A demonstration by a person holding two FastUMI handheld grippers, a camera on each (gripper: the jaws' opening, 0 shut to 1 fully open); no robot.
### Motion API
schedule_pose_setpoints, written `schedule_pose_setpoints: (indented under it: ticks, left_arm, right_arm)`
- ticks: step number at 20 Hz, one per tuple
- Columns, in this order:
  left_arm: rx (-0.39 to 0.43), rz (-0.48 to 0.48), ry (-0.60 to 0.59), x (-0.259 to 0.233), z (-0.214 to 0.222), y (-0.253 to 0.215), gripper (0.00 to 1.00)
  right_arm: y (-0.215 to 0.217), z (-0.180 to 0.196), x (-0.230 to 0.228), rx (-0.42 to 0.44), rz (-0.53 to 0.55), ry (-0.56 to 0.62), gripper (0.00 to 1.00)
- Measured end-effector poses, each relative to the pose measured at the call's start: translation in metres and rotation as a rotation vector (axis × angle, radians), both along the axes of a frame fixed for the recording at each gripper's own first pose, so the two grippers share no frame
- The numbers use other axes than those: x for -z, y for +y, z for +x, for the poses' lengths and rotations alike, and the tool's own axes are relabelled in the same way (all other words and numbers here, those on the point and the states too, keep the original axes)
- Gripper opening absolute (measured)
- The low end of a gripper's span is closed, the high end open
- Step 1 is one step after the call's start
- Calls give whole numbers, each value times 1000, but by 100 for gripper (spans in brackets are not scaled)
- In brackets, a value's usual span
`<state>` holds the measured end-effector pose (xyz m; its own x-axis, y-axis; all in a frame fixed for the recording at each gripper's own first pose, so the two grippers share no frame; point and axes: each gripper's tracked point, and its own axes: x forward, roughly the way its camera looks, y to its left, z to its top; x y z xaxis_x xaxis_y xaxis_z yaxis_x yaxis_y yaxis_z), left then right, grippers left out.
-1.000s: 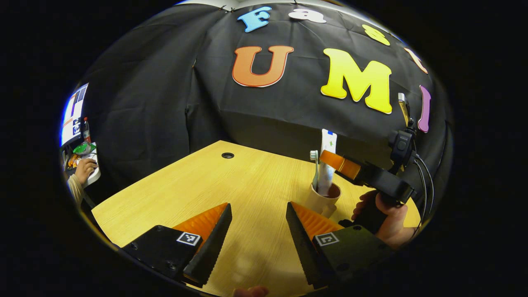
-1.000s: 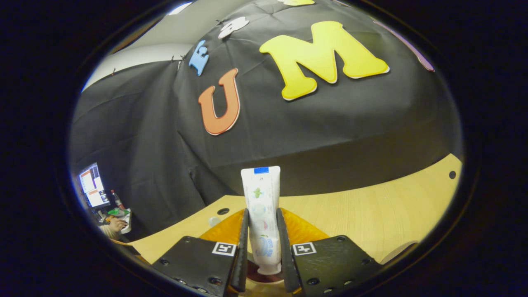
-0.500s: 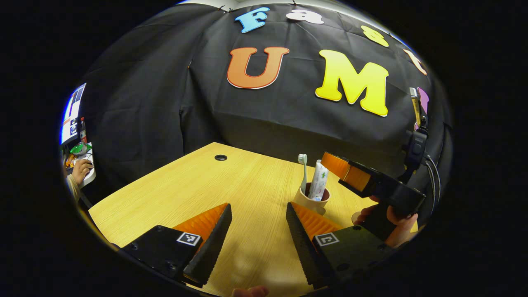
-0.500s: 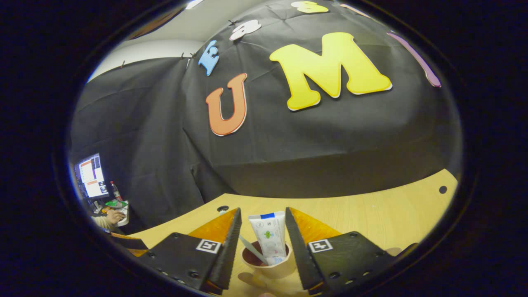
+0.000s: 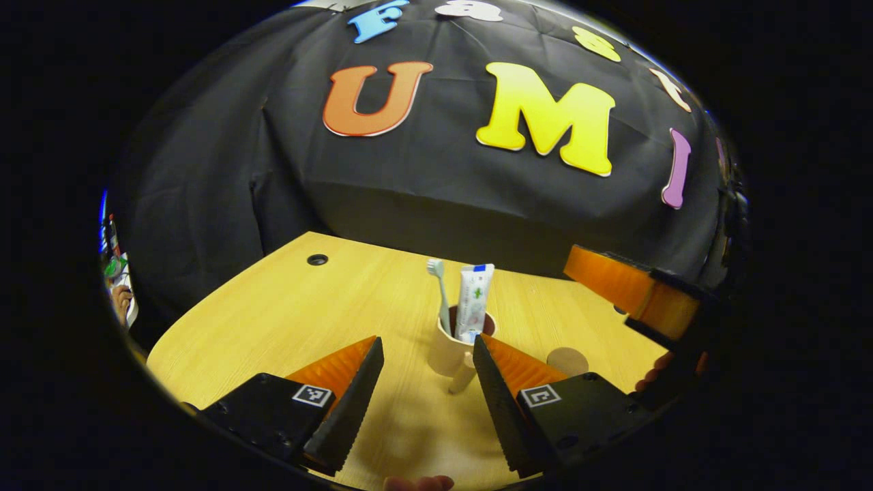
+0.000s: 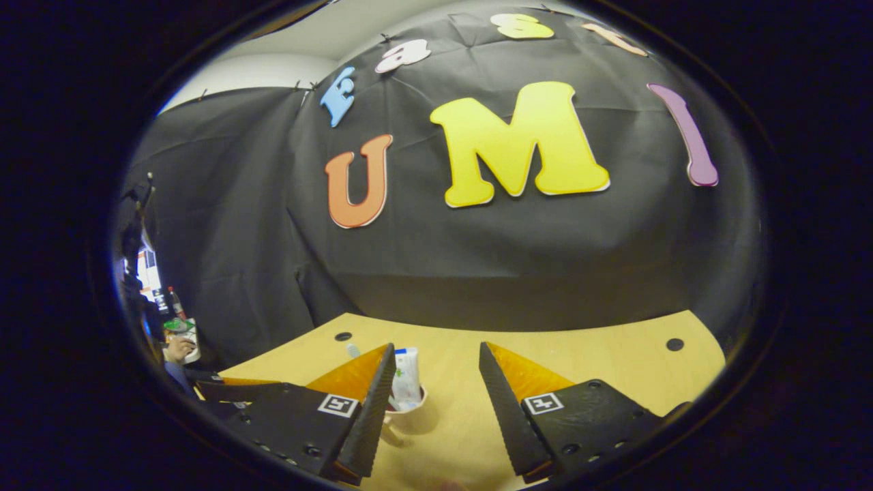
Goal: Put the toothbrush and toothpaste on the desktop into the cup, then pick up the cup and place it on the coaster on the desktop.
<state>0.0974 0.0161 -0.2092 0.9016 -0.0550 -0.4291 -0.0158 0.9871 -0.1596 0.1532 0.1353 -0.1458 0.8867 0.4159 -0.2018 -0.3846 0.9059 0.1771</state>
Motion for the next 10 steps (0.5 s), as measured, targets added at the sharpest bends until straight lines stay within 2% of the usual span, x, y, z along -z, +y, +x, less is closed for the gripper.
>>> schedule_pose_setpoints:
  ticks: [1,2,5,8,10]
  left_arm:
    - [24,0,37,5,3,-6,85]
    - [42,2,80,10,4,-12,85]
    - [88,21,194,34,12,-16,85]
    - [105,50,266,41,22,-21,85]
    - [111,51,342,52,25,-23,85]
  right_arm:
    - [-12,-7,-2,14,-8,12,73]
    - [-23,-14,-6,27,-14,24,69]
    - [-55,-32,-15,71,-19,48,69]
    - [-77,-47,-23,100,-15,65,70]
    - [-90,-56,-25,115,-17,83,74]
